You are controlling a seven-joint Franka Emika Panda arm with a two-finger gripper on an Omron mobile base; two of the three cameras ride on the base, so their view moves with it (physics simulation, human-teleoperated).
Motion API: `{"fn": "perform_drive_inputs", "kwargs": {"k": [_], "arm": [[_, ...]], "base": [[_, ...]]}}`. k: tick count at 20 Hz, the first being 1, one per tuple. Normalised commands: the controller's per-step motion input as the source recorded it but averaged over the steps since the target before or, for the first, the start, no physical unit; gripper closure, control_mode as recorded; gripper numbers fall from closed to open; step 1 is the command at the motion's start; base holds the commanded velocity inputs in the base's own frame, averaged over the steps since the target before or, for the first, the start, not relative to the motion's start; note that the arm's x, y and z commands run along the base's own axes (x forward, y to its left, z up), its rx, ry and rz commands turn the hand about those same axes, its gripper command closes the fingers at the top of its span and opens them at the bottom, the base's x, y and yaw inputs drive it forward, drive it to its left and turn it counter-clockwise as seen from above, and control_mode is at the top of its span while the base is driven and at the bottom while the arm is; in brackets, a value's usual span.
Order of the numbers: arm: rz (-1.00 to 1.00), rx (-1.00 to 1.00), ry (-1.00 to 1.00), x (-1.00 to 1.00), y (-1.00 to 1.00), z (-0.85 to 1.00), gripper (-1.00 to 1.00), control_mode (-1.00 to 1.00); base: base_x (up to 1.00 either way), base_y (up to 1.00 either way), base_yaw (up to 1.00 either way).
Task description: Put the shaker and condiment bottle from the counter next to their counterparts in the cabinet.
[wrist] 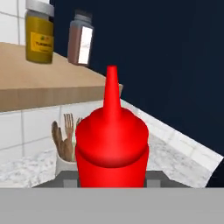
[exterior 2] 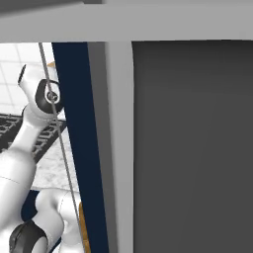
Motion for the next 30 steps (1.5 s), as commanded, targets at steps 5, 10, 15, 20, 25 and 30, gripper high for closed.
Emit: {"fn": "perform_drive_inputs", "kwargs": {"k": [5, 10, 15, 20, 25, 30], "arm": [[0.40, -0.01, 0.11, 0.01, 0.13, 0.85, 1.00, -1.00], [0.00, 0.13, -0.05, 0.02, 0.01, 0.03, 1.00, -1.00], [0.02, 0.37, -0.23, 0.07, 0.02, 0.43, 1.00, -1.00], [0.01, 0.06, -0.05, 0.02, 0.00, 0.08, 1.00, -1.00], [0.10, 0.00, 0.00, 0.00, 0.01, 0.14, 1.00, -1.00], [0.02, 0.00, -0.06, 0.00, 0.00, 0.08, 1.00, -1.00]], "base": [[0.00, 0.00, 0.00], [0.00, 0.00, 0.00], [0.00, 0.00, 0.00], [0.00, 0.00, 0.00], [0.00, 0.00, 0.00], [0.00, 0.00, 0.00]]}}
